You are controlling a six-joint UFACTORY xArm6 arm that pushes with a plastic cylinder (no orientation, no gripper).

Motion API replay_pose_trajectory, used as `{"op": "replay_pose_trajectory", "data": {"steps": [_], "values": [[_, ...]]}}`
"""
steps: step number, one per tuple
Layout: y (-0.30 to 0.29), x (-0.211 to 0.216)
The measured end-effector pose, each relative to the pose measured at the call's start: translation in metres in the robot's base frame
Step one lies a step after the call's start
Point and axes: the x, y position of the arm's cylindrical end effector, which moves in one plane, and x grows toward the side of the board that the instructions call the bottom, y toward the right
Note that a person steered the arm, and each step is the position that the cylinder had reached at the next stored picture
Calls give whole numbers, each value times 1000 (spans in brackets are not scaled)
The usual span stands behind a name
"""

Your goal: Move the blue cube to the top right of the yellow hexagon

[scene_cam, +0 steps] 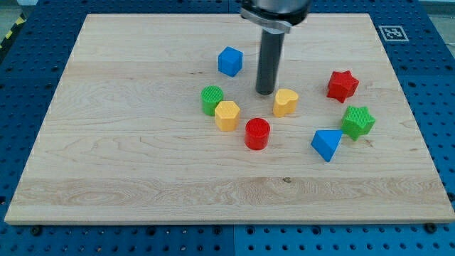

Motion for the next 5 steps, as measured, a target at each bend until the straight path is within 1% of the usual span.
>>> {"op": "replay_pose_trajectory", "data": {"steps": [2, 3, 5], "values": [[-111, -58], [-141, -75], [-112, -86]]}}
